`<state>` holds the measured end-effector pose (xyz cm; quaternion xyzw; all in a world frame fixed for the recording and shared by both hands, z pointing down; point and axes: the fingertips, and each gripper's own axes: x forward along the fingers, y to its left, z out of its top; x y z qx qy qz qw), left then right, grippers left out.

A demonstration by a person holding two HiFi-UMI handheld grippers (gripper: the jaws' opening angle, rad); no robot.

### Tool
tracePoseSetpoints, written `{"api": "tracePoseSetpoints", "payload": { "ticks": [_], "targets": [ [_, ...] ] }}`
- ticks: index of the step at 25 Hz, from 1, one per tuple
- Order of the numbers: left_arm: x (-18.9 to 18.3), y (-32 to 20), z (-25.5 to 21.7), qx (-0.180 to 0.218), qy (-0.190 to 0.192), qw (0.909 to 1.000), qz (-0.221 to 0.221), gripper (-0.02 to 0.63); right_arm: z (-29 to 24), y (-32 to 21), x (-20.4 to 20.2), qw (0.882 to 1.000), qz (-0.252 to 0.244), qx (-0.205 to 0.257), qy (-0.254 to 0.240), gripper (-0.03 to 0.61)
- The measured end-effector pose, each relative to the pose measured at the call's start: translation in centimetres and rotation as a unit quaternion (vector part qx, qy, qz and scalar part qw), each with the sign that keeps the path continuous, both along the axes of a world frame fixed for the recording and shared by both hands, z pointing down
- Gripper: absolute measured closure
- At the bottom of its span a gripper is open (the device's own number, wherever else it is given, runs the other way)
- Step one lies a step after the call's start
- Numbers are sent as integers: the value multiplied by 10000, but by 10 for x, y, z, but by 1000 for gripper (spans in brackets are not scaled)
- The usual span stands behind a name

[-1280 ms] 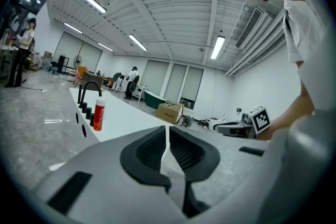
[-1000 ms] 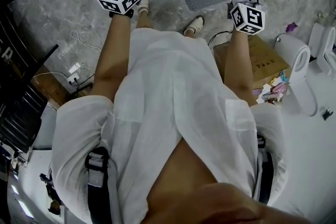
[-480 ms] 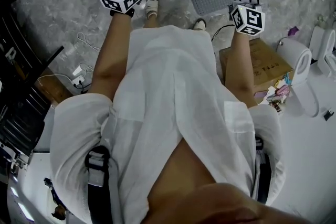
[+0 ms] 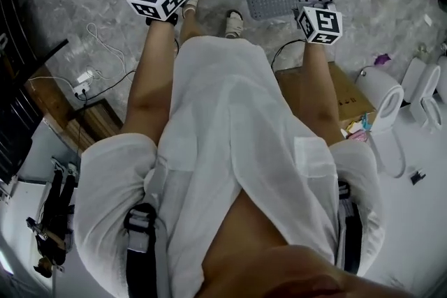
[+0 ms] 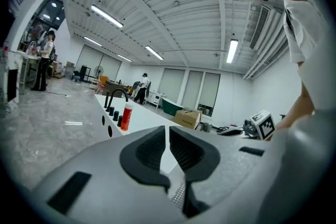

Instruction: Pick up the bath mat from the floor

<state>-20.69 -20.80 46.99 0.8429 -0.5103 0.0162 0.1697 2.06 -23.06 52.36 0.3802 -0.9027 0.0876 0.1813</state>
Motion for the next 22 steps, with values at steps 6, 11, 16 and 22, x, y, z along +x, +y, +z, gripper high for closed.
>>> {"api": "tracePoseSetpoints", "payload": {
  "ticks": [6, 11, 16, 22],
  "targets": [
    [-6, 22, 50, -164, 159, 9985, -494, 588, 77, 20, -10, 9964, -539, -570, 313, 459],
    [-25, 31, 106, -245, 150, 9970, -713, 586, 162, 31, -25, 9897, -709, -1107, 575, 436],
    [-49, 41, 161, -128, 204, 9942, -1050, 586, 255, 36, -45, 9813, -789, -1490, 931, 412],
    [-65, 49, 232, 71, 240, 9884, -1500, 586, 373, 47, -66, 9655, -1200, -1766, 1488, 387]
  ]
}}
